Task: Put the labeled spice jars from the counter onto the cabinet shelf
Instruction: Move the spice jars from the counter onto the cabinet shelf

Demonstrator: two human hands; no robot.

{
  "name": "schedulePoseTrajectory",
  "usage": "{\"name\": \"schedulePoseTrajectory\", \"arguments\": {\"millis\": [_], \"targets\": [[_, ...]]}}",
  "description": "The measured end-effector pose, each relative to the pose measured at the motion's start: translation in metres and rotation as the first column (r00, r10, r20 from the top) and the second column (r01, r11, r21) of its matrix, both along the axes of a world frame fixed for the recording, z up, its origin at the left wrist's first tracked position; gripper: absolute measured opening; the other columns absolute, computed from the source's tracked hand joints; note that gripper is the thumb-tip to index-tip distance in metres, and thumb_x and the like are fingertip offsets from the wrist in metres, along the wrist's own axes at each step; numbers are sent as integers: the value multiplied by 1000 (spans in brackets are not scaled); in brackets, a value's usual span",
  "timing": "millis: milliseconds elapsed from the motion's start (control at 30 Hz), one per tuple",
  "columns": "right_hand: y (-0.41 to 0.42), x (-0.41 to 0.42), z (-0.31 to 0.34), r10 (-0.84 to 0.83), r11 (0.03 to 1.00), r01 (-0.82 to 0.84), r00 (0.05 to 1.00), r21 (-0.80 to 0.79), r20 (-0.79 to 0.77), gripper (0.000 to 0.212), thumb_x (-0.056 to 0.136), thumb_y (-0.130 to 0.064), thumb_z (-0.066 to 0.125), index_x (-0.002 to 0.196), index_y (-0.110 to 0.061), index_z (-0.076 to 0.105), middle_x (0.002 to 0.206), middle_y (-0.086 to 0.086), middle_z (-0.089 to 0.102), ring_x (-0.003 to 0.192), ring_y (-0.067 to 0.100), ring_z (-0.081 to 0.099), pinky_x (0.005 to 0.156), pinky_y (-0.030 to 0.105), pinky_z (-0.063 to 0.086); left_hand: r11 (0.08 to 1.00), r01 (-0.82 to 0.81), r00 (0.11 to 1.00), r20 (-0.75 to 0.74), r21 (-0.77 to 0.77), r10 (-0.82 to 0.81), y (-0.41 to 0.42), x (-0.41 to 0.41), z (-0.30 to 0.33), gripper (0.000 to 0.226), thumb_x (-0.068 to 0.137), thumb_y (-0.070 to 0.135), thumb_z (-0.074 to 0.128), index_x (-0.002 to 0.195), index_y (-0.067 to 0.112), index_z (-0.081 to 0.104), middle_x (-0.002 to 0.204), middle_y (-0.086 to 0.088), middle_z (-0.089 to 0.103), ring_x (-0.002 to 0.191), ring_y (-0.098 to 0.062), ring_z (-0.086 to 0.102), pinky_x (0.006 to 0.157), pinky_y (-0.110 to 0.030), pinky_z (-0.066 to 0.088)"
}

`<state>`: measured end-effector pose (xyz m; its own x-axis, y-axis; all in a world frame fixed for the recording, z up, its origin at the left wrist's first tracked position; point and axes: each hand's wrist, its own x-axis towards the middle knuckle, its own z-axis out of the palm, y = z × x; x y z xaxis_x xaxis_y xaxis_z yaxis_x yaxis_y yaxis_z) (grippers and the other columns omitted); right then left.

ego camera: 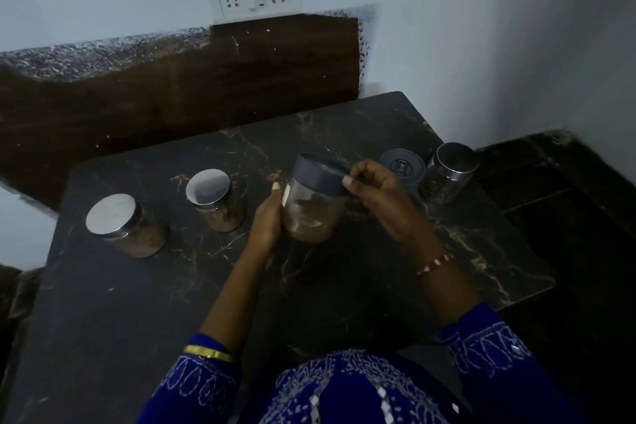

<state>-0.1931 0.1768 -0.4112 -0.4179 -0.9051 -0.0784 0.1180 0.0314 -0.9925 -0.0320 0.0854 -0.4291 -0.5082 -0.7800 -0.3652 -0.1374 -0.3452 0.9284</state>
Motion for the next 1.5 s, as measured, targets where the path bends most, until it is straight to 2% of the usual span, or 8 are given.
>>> {"name": "schedulePoseTrajectory", "arguments": {"millis": [133, 300, 467, 633, 833, 1033, 1300, 1500], "targets": [[2, 8, 11, 10, 998, 1, 988, -67, 151, 18, 91, -5, 49, 80, -17, 56, 76, -9, 63, 72, 4, 62, 61, 20, 52, 982, 98, 983, -171, 161, -71, -1, 9, 3, 40, 94, 51, 27, 103, 32, 61, 93, 5, 75, 90, -14, 70, 69, -27, 55], [-1, 17, 16, -229, 973, 227, 972, 40, 59, 21, 95, -24, 47, 110, -11, 54, 97, 8, 58, 81, 21, 56, 67, 33, 48, 943, 184, 954, -280, 278, -104, 11, 10, 11, 37, 95, 44, 32, 112, 23, 58, 108, -5, 70, 98, -19, 68, 73, -30, 58], [-4, 36, 10, -392, 910, 402, 914, 98, -108, 23, 96, -26, 47, 113, -12, 49, 100, 5, 62, 94, 23, 61, 79, 35, 53, 978, 96, 974, -221, 186, -54, 19, 5, 19, 33, 90, 35, 48, 114, 14, 55, 114, -9, 65, 103, -22, 64, 83, -31, 54], [10, 42, 2, -299, 948, 296, 954, 116, 11, 38, 94, -24, 49, 129, -12, 44, 108, -4, 61, 96, 10, 61, 71, 19, 56, 999, 33, 980, -196, 35, -25, 21, 10, 20, 27, 96, 24, 40, 115, 14, 56, 108, -3, 66, 96, -13, 65, 71, -19, 56], [11, 23, 10, -248, 967, 235, 960, 102, 131, 44, 96, -24, 45, 137, -10, 40, 131, 13, 56, 118, 28, 56, 99, 46, 48, 999, -2, 976, -216, -32, -5, 24, 0, 34, 32, 94, 12, 45, 124, 7, 51, 113, -9, 63, 99, -17, 64, 80, -28, 57], [9, -3, 20, -101, 995, 96, 982, 37, 157, 59, 78, -37, 60, 130, -12, 47, 129, 14, 57, 118, 32, 56, 97, 53, 47, 996, -87, 967, -244, -15, 81, 32, -21, 46, 34, 93, 12, 45, 127, 5, 48, 121, -18, 59, 107, -30, 61, 84, -37, 54], [-18, -40, 81, 77, 988, -83, 996, -129, -49, 54, 80, -22, 65, 130, -19, 45, 115, -2, 65, 109, 16, 63, 88, 30, 55, 958, -198, 939, -320, -206, 125, 22, -48, 101, 32, 89, 11, 52, 121, 12, 54, 111, -6, 66, 95, -11, 66, 69, -18, 56], [-54, -56, 180, 67, 942, -171, 940, -290, -334, 61, 83, -21, 66, 137, -24, 38, 132, 2, 56, 120, 19, 55, 96, 35, 51, 814, -309, 908, -408, -493, 97, -7, -65, 193, 28, 90, 10, 52, 117, 17, 55, 110, -7, 64, 104, -19, 63, 88, -31, 54]]}}
